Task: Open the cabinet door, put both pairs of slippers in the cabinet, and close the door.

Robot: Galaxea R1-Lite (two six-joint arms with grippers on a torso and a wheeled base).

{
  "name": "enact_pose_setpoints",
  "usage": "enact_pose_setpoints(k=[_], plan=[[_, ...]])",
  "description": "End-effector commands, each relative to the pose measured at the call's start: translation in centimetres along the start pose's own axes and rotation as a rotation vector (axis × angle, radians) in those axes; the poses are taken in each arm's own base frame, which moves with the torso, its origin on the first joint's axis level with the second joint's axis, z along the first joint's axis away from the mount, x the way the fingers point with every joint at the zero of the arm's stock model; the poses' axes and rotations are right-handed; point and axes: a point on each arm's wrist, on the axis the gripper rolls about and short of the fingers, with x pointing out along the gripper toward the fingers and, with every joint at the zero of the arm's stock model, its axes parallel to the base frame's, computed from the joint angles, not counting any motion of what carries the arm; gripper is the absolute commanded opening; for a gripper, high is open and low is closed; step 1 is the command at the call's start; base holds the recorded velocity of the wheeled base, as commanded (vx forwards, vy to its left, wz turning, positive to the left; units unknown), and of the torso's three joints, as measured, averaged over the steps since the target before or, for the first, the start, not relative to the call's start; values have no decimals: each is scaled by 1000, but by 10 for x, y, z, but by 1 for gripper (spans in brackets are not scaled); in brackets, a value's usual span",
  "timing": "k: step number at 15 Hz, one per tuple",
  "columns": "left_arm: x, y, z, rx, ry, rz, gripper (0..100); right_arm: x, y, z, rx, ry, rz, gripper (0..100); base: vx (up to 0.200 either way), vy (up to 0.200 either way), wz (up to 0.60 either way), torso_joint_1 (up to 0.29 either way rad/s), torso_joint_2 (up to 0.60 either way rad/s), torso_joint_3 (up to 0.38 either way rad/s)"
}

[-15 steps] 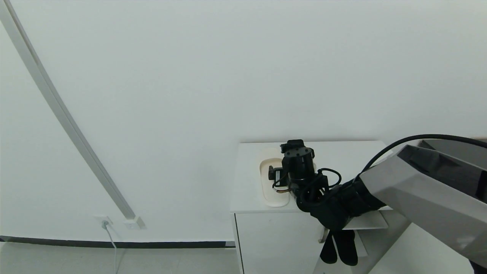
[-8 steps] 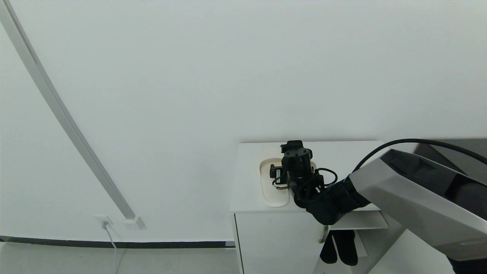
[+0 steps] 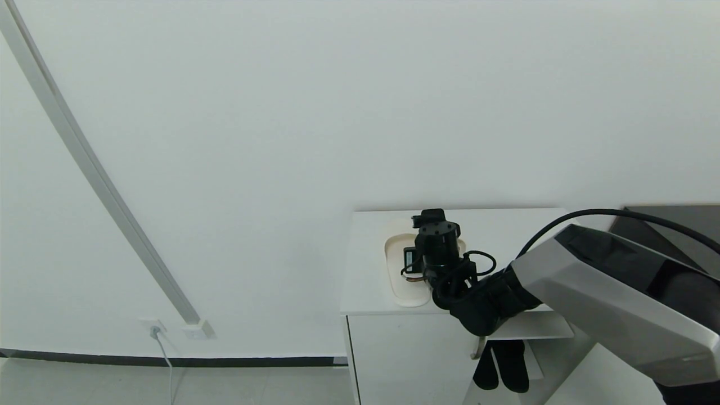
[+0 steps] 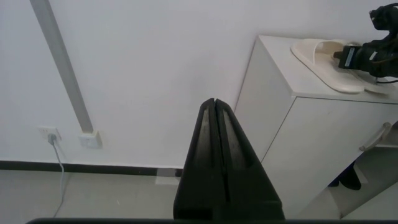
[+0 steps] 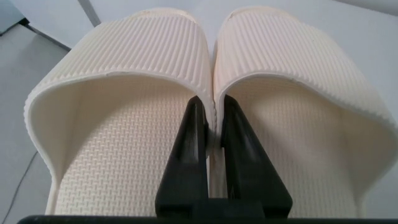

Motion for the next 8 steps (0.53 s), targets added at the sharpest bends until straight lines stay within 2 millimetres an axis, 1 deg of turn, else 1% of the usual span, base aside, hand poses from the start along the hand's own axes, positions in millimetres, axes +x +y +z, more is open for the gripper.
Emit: enact_pose_setpoints(k=[1, 3, 4, 5, 6, 8], plan=[[0, 0, 0, -1, 1, 1, 0, -2, -1, 4, 4, -10, 1, 0, 0, 0, 0, 0, 0, 0], [0, 0, 0, -1, 1, 1, 0, -14, -3, 14, -2, -31, 13, 0, 0, 0, 0, 0, 0, 0], [0, 0, 0, -1, 1, 1, 0, -24, -3, 19, -1, -38, 31, 0, 0, 0, 0, 0, 0, 0], [0, 0, 0, -1, 1, 1, 0, -26, -2, 20, 0, -38, 38, 0, 0, 0, 0, 0, 0, 0], [0, 0, 0, -1, 2, 1, 0, -58, -5, 29, -1, -42, 165, 0, 0, 0, 0, 0, 0, 0], [0, 0, 0, 1, -1, 2, 0, -92, -20, 35, -31, -37, 293, 0, 0, 0, 0, 0, 0, 0]])
